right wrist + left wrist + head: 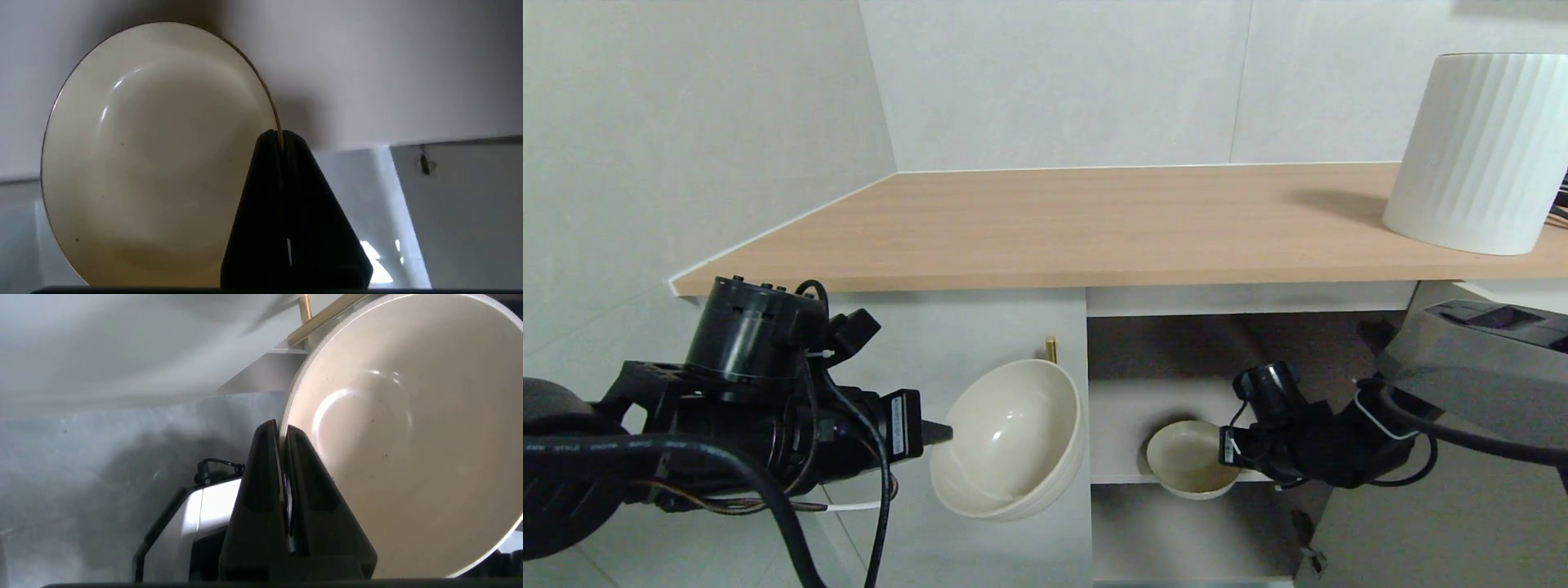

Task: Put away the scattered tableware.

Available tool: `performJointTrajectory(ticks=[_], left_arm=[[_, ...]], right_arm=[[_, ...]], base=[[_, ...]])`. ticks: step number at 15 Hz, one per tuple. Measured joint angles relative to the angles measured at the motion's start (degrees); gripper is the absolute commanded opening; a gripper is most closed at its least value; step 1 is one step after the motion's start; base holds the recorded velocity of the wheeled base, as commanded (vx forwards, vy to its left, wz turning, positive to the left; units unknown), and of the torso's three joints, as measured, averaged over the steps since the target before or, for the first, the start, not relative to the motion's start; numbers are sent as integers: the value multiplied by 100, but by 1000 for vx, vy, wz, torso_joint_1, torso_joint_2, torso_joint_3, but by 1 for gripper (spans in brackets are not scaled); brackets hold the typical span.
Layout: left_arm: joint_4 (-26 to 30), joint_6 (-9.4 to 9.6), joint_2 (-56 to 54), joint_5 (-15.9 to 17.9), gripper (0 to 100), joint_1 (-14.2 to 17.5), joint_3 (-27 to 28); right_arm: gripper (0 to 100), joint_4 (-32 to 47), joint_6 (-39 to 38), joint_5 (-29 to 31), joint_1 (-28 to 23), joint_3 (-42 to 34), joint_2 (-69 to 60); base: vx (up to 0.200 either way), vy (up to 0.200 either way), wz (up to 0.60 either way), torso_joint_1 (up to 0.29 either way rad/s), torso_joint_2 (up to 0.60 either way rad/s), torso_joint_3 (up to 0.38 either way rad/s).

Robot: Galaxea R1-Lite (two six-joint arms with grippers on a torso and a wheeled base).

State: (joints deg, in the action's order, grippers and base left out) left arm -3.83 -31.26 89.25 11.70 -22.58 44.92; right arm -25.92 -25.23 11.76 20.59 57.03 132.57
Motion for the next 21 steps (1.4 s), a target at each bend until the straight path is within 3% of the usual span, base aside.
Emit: performJointTrajectory(ticks=[10, 20, 21], left_arm=[[4, 0, 52, 0, 0, 0, 0], [6, 0, 55, 0, 0, 0, 0], [6, 0, 55, -2, 0, 0, 0]], right_arm=[[0, -2, -369, 775, -133, 811, 644], [0, 2, -394, 978, -180, 1172, 896], [100, 2, -394, 980, -180, 1174, 896]], base=[[0, 0, 0, 0, 0, 0], [0, 0, 0, 0, 0, 0], [0, 0, 0, 0, 0, 0]])
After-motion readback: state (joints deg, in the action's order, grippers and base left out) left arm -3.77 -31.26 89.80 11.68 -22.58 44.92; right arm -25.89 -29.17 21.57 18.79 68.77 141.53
